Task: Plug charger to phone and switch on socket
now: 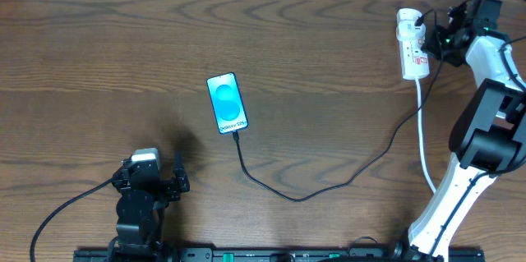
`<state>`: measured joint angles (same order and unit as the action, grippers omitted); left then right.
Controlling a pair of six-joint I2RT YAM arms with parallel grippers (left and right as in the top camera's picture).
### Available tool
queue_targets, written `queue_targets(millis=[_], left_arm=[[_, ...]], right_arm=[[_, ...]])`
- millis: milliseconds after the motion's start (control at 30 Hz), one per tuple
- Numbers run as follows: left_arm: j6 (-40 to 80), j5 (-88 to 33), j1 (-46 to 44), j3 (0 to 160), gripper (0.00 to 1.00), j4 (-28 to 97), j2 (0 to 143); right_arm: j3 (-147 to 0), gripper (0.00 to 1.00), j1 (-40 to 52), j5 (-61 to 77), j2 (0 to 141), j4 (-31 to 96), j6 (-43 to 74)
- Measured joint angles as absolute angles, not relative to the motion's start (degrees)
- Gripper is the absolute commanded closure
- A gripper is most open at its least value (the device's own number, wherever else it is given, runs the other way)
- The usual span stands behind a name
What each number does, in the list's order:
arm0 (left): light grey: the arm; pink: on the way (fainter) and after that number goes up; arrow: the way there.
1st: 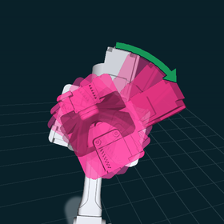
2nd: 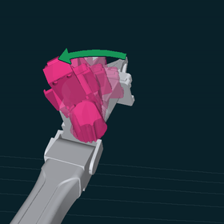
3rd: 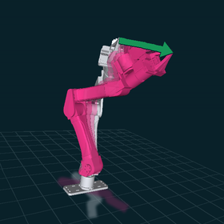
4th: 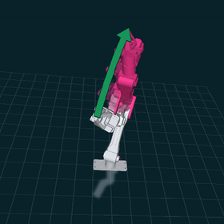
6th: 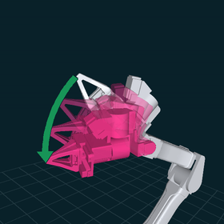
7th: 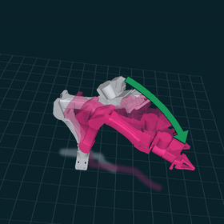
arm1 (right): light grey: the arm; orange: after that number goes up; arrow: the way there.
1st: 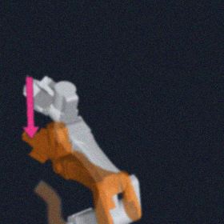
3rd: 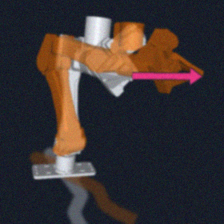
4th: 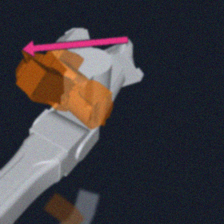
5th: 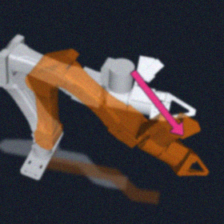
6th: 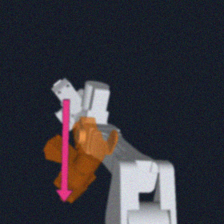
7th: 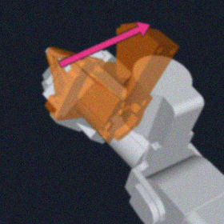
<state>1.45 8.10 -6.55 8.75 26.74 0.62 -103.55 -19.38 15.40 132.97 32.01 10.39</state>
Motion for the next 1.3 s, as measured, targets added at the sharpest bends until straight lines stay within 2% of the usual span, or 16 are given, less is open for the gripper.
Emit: queue_targets(millis=[1300], left_arm=[[1.5, 8.1, -6.5, 8.8, 0.07, 26.7, 0.6]], right_arm=[[-105.3, 0.99, -18.6, 18.8, 132.9, 29.6, 10.4]])
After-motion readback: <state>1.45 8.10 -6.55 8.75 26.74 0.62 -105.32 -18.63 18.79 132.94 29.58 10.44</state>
